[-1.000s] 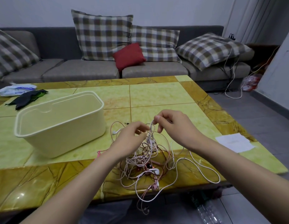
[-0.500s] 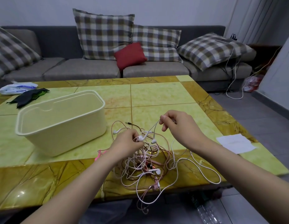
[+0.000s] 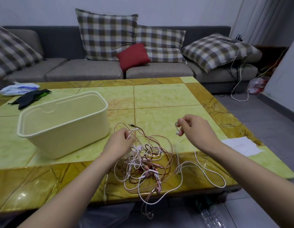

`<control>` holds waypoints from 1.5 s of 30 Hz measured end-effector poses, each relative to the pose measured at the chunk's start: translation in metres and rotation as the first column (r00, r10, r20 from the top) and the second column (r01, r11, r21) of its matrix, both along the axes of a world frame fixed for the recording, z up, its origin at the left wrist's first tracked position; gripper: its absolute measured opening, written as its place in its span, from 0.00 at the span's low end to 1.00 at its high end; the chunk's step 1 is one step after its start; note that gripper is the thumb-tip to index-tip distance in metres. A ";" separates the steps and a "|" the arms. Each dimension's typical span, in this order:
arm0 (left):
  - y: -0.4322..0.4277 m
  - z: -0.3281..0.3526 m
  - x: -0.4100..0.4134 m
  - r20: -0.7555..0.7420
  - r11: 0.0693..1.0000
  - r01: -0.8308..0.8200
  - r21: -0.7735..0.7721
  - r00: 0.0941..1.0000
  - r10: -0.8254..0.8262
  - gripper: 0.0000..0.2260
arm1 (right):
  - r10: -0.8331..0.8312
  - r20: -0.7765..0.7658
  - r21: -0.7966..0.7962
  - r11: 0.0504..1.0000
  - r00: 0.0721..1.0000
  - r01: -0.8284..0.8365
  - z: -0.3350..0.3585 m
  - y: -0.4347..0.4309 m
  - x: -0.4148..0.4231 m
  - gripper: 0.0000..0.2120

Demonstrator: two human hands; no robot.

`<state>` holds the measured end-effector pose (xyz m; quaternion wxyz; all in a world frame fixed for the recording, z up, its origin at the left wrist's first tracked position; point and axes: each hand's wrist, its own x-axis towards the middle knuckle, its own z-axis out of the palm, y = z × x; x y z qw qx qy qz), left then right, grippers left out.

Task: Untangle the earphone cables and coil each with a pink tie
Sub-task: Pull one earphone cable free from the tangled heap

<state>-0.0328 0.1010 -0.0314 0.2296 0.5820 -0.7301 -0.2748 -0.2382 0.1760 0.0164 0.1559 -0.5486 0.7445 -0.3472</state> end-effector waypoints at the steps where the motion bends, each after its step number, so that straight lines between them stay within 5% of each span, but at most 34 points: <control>1: -0.001 0.001 0.000 0.021 0.999 0.006 0.045 1.000 -0.007 0.06 | 0.020 -0.002 0.018 1.000 1.000 -0.020 0.000 0.001 0.000 0.13; 4: 0.000 0.008 -0.006 0.011 0.991 0.065 0.119 0.998 -0.067 0.18 | 0.087 -0.015 0.060 0.994 0.996 -0.086 0.001 0.001 0.000 0.13; 7: 0.013 0.028 -0.022 -0.096 0.972 0.234 -0.036 0.967 -0.236 0.24 | 0.192 -0.005 0.077 0.979 0.981 -0.191 0.008 0.000 0.005 0.12; 12: 0.030 0.051 -0.048 -0.396 0.843 0.534 0.070 0.790 -0.468 0.14 | 0.335 0.016 0.039 0.941 0.942 -0.336 0.021 0.004 0.013 0.14; 26: 0.023 0.051 -0.025 -0.177 0.860 0.470 0.201 0.881 -0.439 0.12 | 0.270 -0.022 0.070 0.961 0.963 -0.268 0.018 0.009 -0.019 0.08; 32: 0.036 0.054 -0.030 -0.334 0.759 0.557 0.337 0.825 -0.456 0.15 | 0.311 -0.017 0.008 0.950 0.950 -0.311 0.021 0.009 -0.008 0.07; 40: 0.037 0.060 -0.019 -0.515 0.804 0.508 0.308 0.800 -0.308 0.14 | 0.225 -0.173 -0.064 0.969 0.959 -0.239 0.016 0.008 -0.011 0.06; 45: 0.032 0.062 -0.004 -0.455 0.818 0.455 0.351 0.847 -0.275 0.15 | 0.183 -0.230 -0.087 0.974 0.956 -0.207 0.011 0.007 -0.005 0.08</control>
